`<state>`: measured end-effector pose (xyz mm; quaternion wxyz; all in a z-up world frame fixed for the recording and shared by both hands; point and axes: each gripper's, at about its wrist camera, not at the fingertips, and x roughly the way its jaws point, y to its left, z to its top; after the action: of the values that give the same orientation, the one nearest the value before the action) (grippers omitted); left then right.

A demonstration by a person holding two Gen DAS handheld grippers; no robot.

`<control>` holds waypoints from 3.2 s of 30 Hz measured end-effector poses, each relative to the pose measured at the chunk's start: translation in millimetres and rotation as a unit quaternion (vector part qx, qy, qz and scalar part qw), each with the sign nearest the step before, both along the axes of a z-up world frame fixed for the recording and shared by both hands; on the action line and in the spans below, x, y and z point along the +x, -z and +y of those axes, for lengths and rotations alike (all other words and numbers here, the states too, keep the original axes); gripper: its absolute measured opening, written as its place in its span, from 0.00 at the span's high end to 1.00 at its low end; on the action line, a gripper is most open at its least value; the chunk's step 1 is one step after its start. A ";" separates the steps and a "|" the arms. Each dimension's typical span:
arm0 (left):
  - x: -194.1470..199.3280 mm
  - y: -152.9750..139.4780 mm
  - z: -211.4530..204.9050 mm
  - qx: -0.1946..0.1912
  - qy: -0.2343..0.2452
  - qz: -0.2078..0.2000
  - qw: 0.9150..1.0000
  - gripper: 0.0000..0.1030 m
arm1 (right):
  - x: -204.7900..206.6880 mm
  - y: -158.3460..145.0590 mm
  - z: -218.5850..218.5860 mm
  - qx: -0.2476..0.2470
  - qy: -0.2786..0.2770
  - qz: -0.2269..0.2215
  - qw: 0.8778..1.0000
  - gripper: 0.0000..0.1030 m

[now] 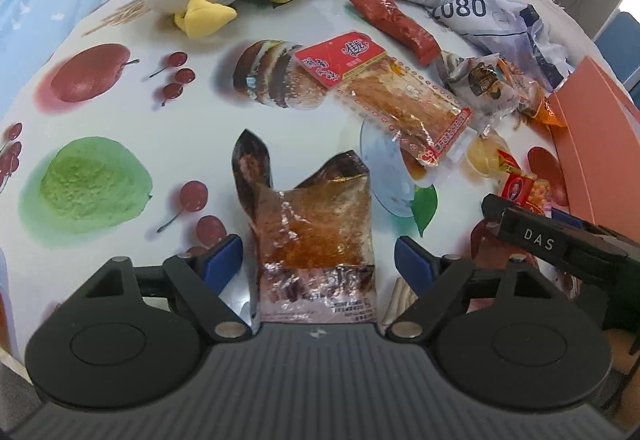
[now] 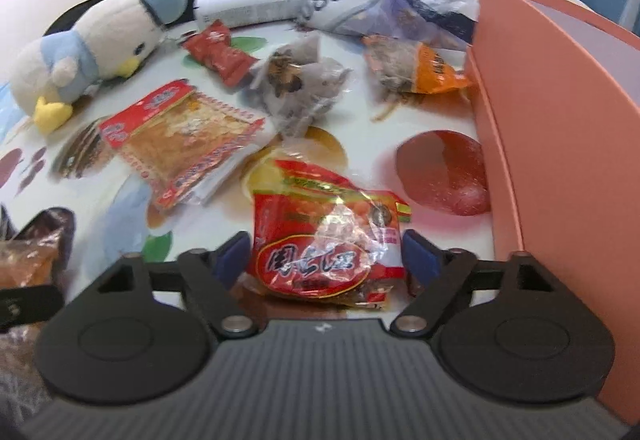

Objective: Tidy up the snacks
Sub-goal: 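Grasp the clear shrimp-chip bag with the left tool while the right grasps a red packet, then carry both snacks over the pink box and open both tools to drop them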

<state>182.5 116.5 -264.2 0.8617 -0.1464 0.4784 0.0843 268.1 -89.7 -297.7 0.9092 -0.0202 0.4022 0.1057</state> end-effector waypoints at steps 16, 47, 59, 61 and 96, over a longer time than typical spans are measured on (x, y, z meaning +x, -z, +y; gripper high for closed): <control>-7.1 -27.1 -10.4 -0.001 0.002 -0.002 1.000 0.54 | -26.9 -23.5 -4.8 0.026 -0.060 0.033 0.997 0.47; -56.3 -157.9 -114.6 -0.040 0.095 -0.059 0.993 0.54 | -119.4 -151.7 -95.4 0.059 -0.009 -0.068 0.996 0.49; -28.8 -183.8 -197.4 -0.063 0.172 -0.082 0.980 0.54 | -133.4 -175.4 -166.0 0.067 0.055 -0.085 0.993 0.49; -20.6 -185.5 -211.1 -0.060 0.180 -0.083 0.978 0.54 | -131.8 -176.3 -177.7 0.066 0.062 -0.086 0.992 0.49; 170.0 -92.8 -321.2 -0.072 0.264 0.002 0.962 0.53 | 20.4 -89.5 -263.3 0.085 0.123 0.027 0.988 0.46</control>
<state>352.5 -204.6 -171.5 0.8398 -0.0760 0.5064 -0.1806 288.6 -352.9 -208.3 0.9027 0.1095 0.4153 0.0274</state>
